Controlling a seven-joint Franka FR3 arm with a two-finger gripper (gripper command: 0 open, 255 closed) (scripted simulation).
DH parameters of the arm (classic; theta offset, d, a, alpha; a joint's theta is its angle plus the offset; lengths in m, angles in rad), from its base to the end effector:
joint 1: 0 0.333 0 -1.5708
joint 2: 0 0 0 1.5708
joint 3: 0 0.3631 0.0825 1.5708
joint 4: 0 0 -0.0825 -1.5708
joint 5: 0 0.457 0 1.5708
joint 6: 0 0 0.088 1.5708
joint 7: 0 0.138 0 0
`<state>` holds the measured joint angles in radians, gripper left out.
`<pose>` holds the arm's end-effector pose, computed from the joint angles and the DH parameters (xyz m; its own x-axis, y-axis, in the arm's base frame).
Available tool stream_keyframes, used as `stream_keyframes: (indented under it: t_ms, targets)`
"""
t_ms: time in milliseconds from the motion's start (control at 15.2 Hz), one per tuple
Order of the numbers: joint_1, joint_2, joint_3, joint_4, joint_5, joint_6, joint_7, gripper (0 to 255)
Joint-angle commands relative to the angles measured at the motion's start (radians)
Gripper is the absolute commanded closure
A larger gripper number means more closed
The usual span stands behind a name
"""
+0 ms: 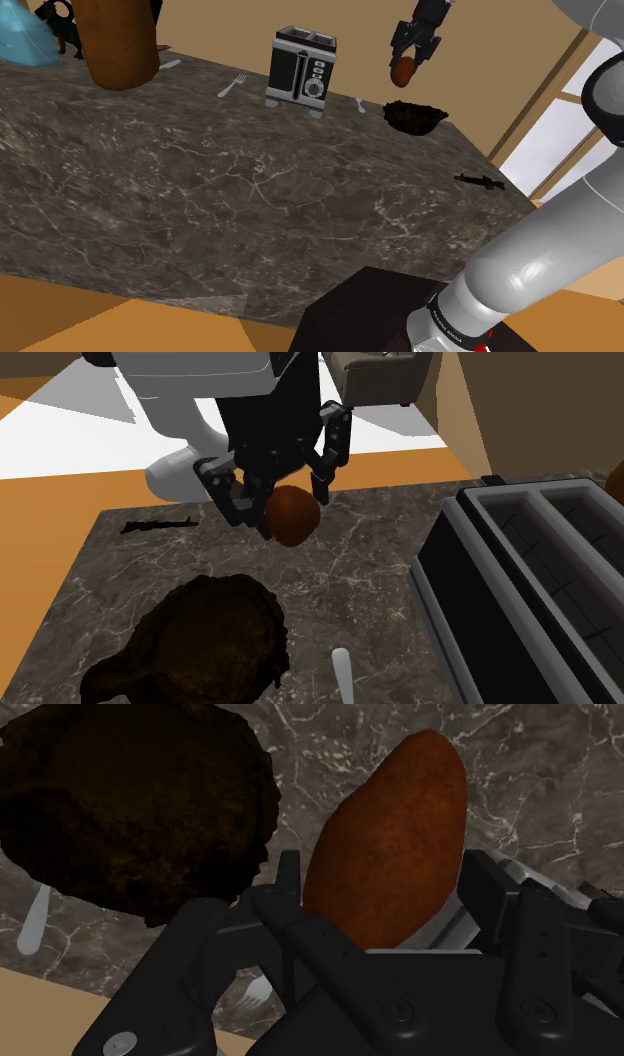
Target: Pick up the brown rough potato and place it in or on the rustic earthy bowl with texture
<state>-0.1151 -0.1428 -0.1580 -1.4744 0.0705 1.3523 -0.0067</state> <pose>0.5263 -0.1451 0.7560 0.9687 -0.2474 0.0204 -0.2446 -0.9654 -0.0907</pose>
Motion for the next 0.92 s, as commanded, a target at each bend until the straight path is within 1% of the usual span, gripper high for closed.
stream_keyframes:
  t_ms: [0, 330, 660, 858]
  targets:
    - [-0.021, 0.009, -0.03, 0.012, -0.002, -0.008, -0.052, 255]
    - [-0.077, 0.053, -0.109, 0.07, 0.001, -0.034, -0.186, 255]
    - [-0.144, 0.135, -0.192, 0.172, 0.023, -0.069, -0.329, 255]
    - [-0.14, 0.105, -0.186, 0.093, 0.011, -0.018, -0.325, 255]
